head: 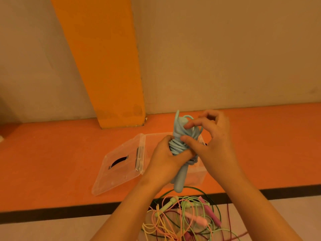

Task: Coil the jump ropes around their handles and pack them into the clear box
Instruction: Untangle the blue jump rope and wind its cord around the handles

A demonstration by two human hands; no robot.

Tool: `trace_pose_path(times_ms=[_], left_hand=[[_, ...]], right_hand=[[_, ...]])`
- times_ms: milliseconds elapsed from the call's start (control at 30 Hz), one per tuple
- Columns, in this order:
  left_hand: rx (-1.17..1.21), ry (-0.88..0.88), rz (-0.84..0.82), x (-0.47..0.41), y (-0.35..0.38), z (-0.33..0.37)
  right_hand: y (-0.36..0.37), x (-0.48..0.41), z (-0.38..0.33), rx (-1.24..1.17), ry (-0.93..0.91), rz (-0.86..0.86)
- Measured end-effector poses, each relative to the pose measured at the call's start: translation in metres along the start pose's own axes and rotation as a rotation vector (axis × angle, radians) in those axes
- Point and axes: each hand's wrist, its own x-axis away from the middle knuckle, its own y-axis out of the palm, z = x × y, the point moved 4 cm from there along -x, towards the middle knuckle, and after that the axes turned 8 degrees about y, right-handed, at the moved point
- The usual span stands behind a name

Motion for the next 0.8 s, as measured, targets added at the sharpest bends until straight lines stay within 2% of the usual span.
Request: trace_pose_path(times_ms=[533,667,800], left_hand=[[0.026,0.036,-0.263,0.004,0.007,-0.005],[0.078,-0.029,-0.308,0.006,0.008,-0.011],[0.215,-0.139,-0.343,0.004,0.006,-0.023]], right_hand=[[-0.012,-0.007,0.005,0.106,-0.159,-0.321],[-0.004,-0.005,0.008,0.148,-0.200,-0.387],[0.006,0.002,0.001,0.100,-0.155,-0.441]])
